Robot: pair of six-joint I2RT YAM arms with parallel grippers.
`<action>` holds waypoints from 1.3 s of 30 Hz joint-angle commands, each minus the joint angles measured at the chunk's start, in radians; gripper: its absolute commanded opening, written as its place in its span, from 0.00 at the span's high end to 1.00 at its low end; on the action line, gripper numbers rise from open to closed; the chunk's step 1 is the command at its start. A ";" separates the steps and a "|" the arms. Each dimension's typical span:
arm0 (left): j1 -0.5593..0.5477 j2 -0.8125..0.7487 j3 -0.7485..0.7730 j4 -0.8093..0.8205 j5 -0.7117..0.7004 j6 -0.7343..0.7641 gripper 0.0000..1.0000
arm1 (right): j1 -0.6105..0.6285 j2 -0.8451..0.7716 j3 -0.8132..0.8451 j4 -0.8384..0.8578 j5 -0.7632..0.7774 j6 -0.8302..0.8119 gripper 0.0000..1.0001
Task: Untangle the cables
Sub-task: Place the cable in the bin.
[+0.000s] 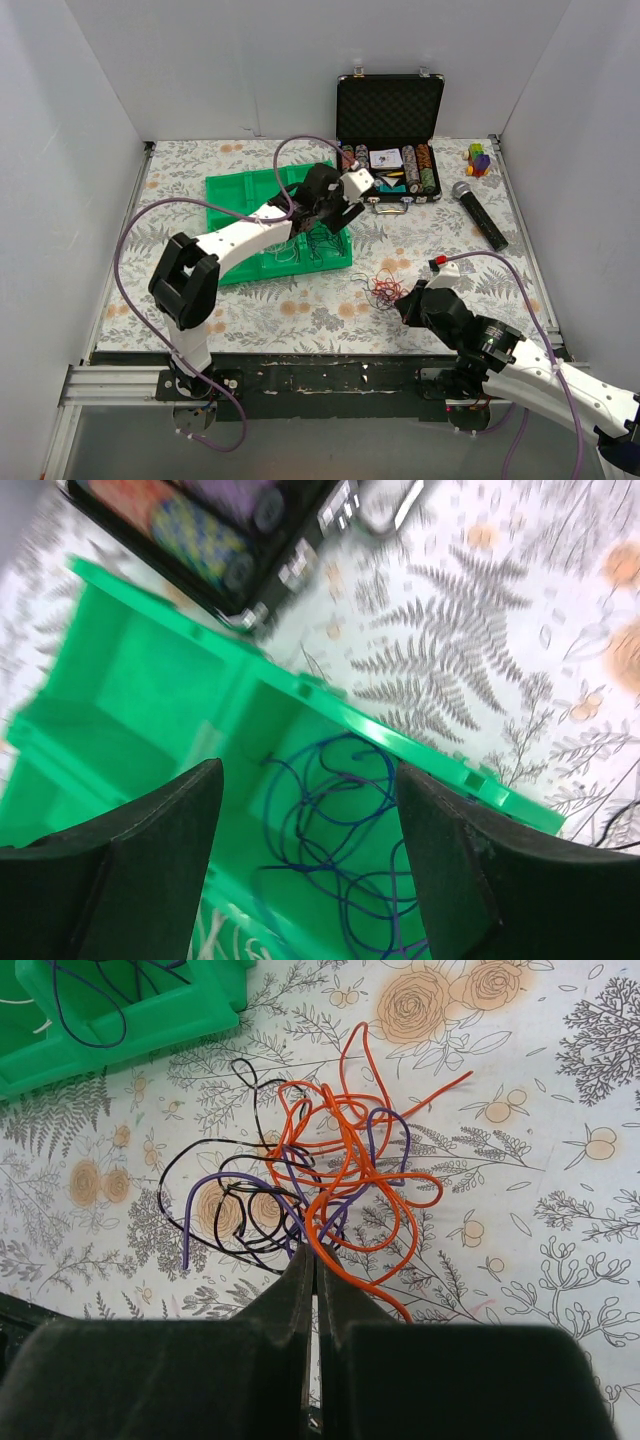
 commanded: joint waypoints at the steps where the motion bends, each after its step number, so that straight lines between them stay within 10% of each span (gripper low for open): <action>1: 0.016 -0.099 0.110 -0.087 0.032 0.011 0.29 | 0.003 0.002 0.034 -0.024 0.007 0.010 0.99; 8: 0.030 -0.137 0.153 -0.111 0.058 0.038 0.21 | 0.003 0.007 0.049 -0.058 0.009 0.010 0.99; 23: 0.044 -0.453 -0.242 -0.219 0.348 0.211 0.52 | 0.005 0.026 0.000 -0.003 -0.054 0.027 0.99; 39: 0.001 -0.225 -0.286 0.037 0.174 0.221 0.65 | 0.005 0.037 -0.014 -0.012 -0.076 0.050 0.99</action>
